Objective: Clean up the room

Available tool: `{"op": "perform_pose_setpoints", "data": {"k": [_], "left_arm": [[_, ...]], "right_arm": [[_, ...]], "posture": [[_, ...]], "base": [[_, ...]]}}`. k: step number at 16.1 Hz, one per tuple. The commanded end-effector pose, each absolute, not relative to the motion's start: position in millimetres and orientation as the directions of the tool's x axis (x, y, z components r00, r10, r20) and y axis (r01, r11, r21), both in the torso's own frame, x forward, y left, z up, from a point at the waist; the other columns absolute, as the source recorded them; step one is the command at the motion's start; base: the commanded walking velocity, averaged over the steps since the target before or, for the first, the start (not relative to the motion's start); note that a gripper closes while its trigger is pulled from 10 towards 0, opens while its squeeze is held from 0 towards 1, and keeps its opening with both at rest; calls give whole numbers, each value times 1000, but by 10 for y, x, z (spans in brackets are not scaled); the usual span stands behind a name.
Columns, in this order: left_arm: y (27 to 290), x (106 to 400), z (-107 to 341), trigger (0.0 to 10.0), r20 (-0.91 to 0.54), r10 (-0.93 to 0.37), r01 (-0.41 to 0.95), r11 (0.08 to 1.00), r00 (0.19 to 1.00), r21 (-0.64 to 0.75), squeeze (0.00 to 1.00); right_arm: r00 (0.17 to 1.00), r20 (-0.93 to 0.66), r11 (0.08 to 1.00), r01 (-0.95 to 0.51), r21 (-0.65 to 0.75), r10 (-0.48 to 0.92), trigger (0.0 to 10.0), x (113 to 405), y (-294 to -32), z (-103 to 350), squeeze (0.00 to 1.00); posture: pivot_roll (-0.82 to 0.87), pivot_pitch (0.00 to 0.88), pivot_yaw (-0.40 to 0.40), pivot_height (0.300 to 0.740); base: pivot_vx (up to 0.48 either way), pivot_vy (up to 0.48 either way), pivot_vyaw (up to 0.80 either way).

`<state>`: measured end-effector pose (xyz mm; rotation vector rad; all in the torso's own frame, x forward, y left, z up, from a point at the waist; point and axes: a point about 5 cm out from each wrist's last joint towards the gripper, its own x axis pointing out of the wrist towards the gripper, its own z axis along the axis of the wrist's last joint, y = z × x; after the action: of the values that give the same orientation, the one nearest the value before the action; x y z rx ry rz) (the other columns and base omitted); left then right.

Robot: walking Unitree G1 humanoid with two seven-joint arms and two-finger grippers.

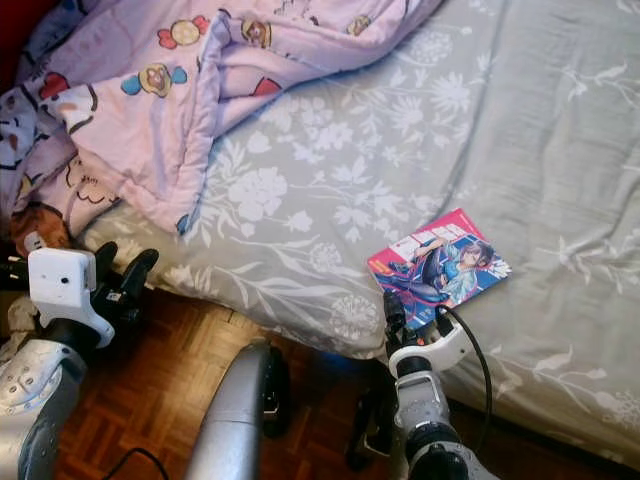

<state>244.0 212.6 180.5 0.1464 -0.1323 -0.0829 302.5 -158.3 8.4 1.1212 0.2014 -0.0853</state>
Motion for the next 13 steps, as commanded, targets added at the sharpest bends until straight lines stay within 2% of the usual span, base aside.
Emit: {"op": "perform_pose_setpoints", "data": {"k": [1,4,5,6,13], "left_arm": [[2203,2364,1771,10000,97,-60,45,989,993,142,0],[2208,2325,1792,10000,93,-54,41,989,994,145,0],[2208,2316,1794,10000,90,-53,39,989,995,144,0],[2216,2306,1784,10000,84,-48,36,989,995,145,0],[2219,2261,1757,10000,64,-39,29,989,997,144,0]], "right_arm": [[971,-230,399,184,898,71,10000,2951,-1467,-3,0],[977,-203,377,164,911,67,10000,2943,-1492,2,0],[978,-197,368,161,916,62,4431,2944,-1496,5,0],[981,-186,353,155,923,57,0,2948,-1498,13,0],[984,-170,343,145,928,45,0,2973,-1534,41,0]], "posture": [[484,632,162,645],[494,642,166,645],[494,643,166,645],[494,644,167,645],[487,654,165,645]], "base": [[0,0,0],[0,0,0],[0,0,0],[0,0,0],[0,0,0]]}}
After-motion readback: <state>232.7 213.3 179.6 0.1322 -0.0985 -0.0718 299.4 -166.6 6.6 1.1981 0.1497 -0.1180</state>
